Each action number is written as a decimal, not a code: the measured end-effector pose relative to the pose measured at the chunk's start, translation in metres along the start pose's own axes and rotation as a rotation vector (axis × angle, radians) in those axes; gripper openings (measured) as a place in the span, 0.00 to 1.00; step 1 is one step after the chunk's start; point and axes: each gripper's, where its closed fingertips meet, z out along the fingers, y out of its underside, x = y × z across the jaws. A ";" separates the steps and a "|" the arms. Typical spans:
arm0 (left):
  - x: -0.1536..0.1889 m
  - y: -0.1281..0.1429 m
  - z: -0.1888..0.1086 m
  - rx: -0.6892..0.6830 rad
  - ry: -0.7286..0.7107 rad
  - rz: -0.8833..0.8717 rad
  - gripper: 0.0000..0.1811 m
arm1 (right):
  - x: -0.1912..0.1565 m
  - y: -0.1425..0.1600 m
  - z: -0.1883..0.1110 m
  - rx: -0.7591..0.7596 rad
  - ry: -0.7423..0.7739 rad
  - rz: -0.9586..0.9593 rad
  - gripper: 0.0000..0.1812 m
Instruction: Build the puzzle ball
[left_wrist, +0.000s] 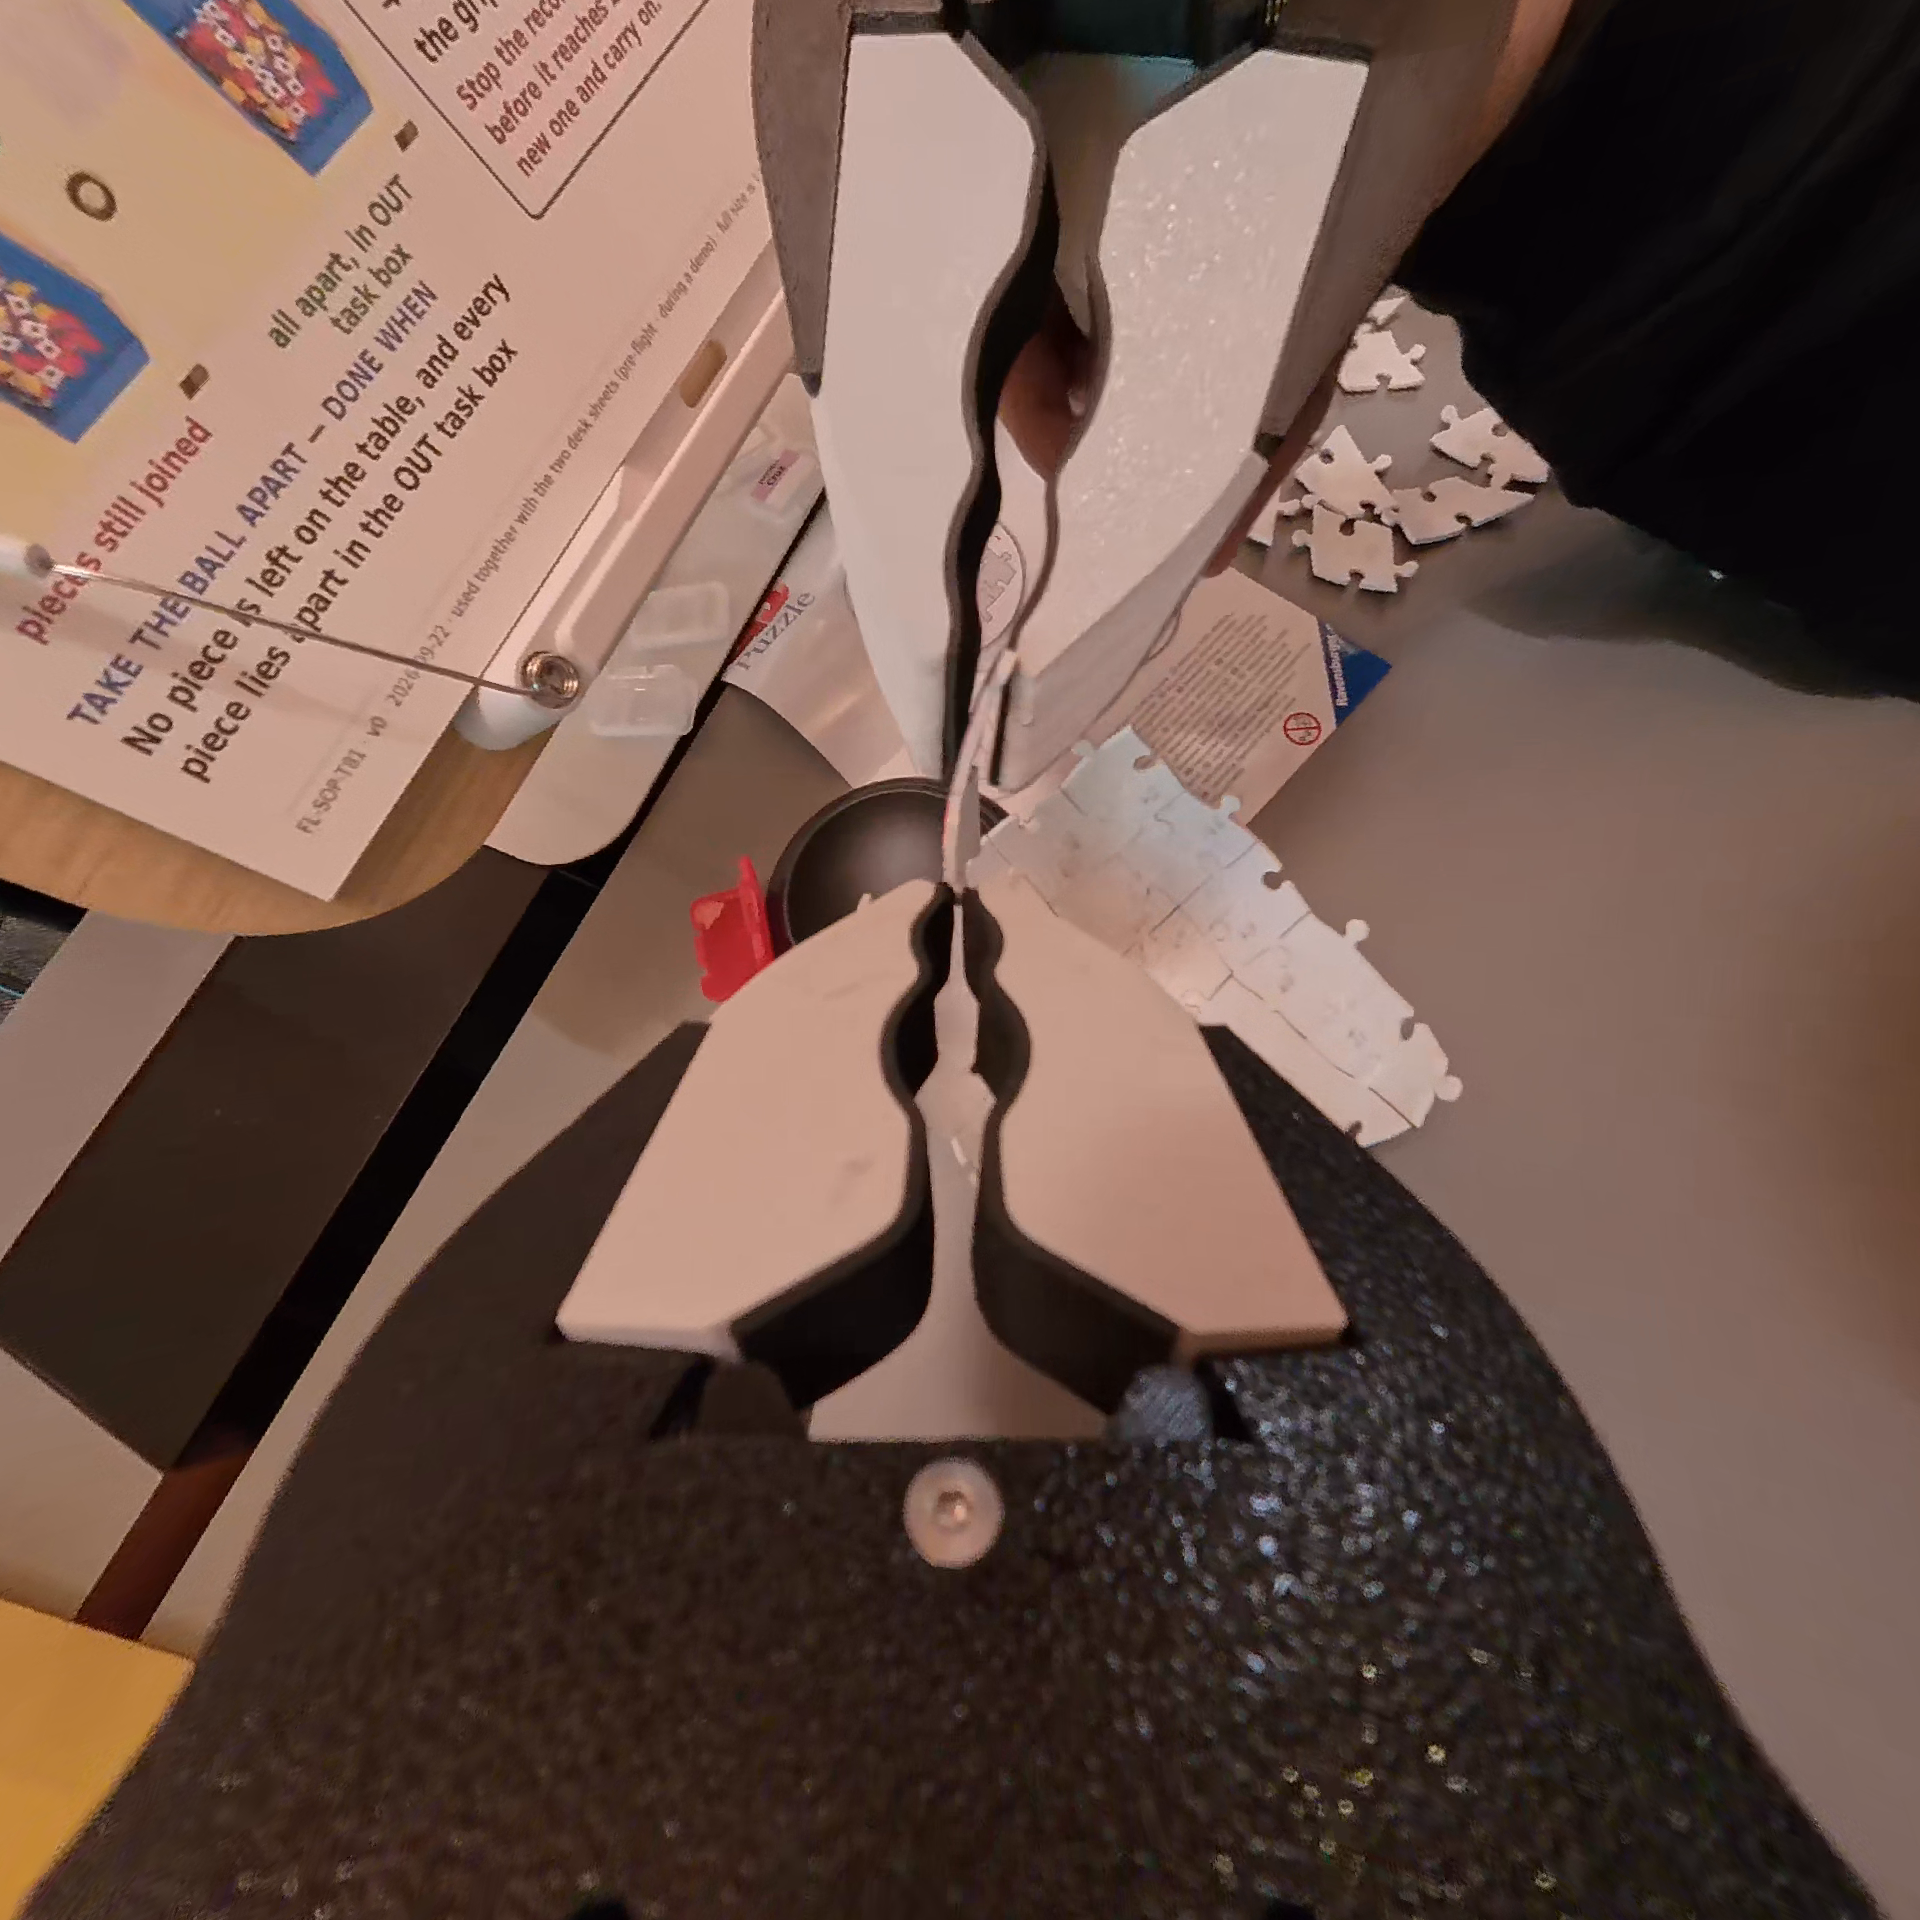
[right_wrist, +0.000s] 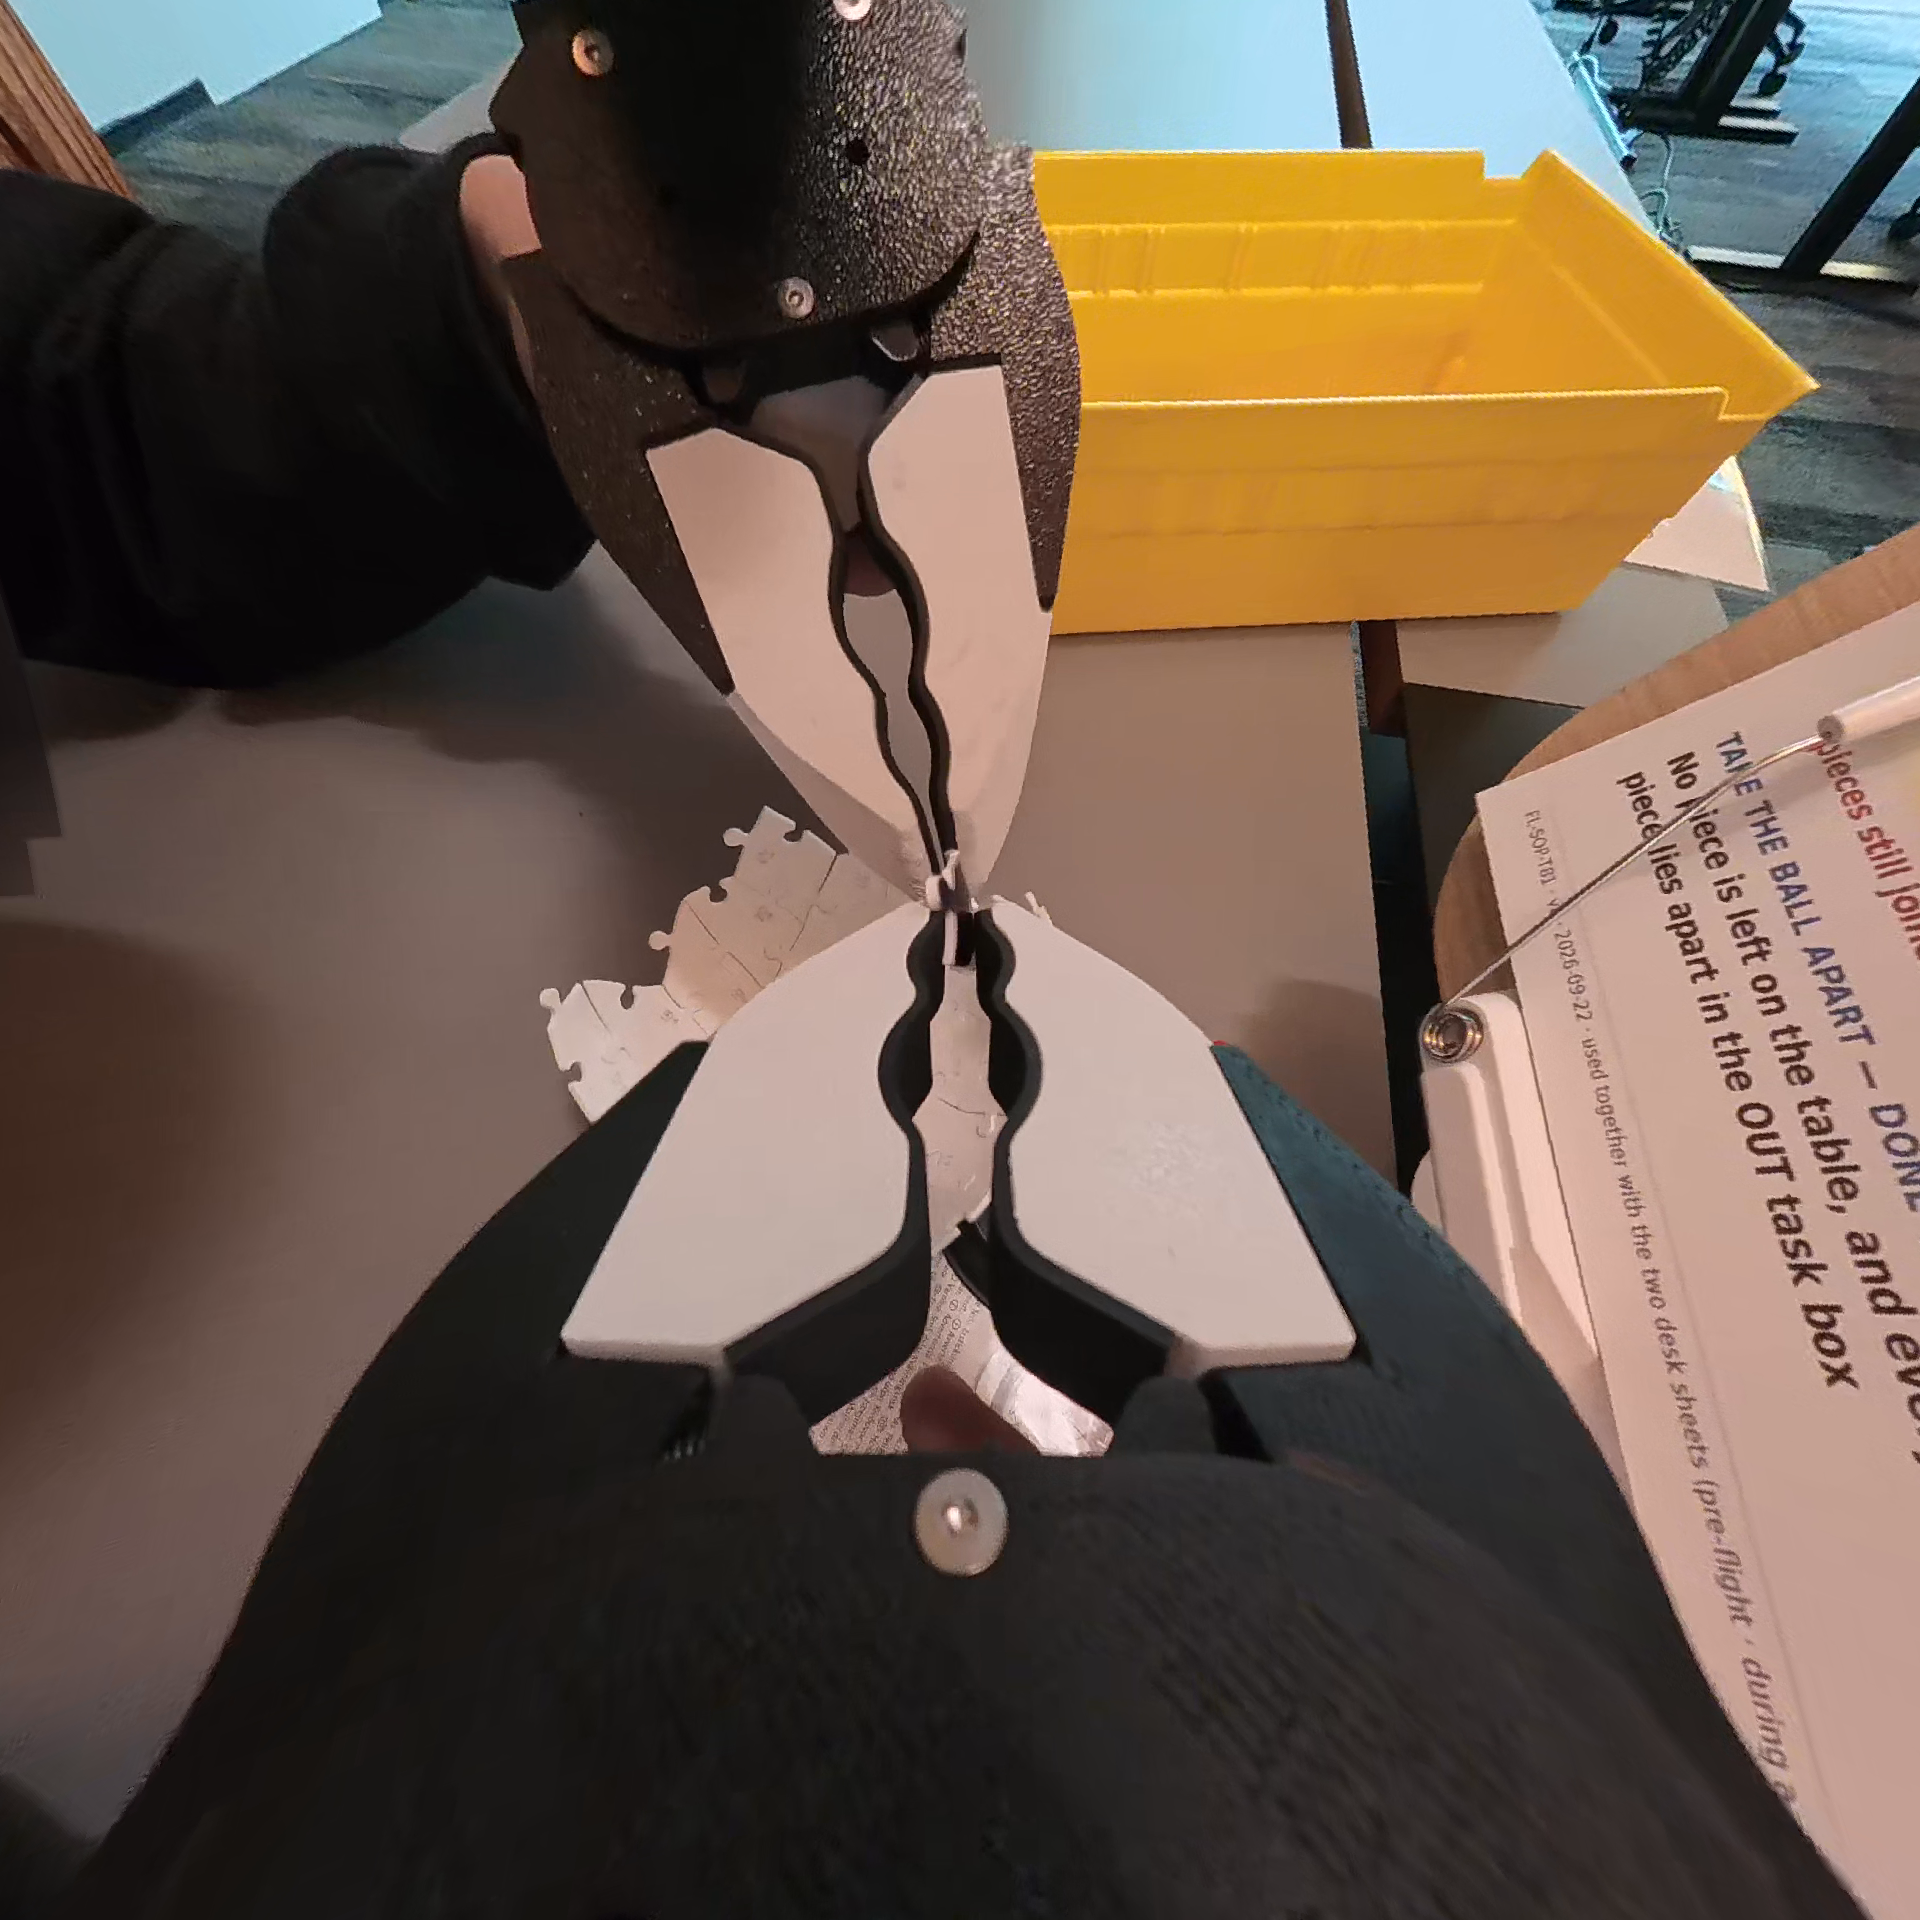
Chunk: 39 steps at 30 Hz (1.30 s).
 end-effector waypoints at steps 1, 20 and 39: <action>-0.001 0.001 0.000 -0.006 -0.004 0.001 0.01 | -0.001 0.001 0.001 -0.009 -0.005 -0.005 0.04; -0.005 0.001 -0.002 -0.021 -0.034 -0.053 0.00 | 0.005 0.005 0.010 -0.039 0.034 0.010 0.03; -0.008 0.008 0.004 -0.049 -0.055 -0.070 0.07 | 0.003 0.015 0.012 -0.099 0.015 0.016 0.02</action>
